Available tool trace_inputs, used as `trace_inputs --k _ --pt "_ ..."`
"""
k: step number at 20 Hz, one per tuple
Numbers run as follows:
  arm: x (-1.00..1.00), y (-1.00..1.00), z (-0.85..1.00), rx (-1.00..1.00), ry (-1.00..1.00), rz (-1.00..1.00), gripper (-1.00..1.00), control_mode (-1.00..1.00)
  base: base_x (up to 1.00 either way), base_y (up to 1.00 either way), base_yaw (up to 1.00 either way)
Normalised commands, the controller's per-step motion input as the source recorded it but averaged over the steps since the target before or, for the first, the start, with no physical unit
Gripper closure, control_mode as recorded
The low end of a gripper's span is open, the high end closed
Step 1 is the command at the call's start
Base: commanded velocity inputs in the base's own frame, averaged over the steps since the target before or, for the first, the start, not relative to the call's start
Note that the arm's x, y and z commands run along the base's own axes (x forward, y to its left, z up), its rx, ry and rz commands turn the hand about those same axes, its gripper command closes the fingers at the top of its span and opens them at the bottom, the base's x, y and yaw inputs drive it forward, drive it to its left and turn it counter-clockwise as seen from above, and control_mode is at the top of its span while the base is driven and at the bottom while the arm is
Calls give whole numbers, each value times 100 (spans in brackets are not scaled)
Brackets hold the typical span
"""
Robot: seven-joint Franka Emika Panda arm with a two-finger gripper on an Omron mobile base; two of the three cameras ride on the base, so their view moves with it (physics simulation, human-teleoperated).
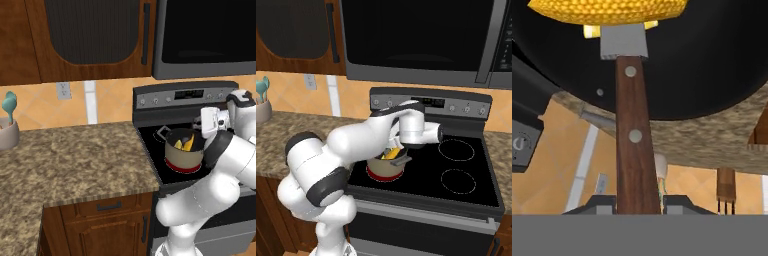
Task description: Put the corn and lemon wedge in the pot. Retrieve the spatula and lightly stir the vegetables in the pot.
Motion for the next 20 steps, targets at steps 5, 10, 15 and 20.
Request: trace_inputs --k 5,10,15,20 --pt "-38 -1 59 1 1 -13 100 -100 0 0 0" --pt "-15 6 29 0 5 -16 100 -100 0 0 0" --pt "10 26 -3 0 10 -8 100 -100 0 0 0" --pt "21 35 -11 0 3 0 100 -100 0 0 0"
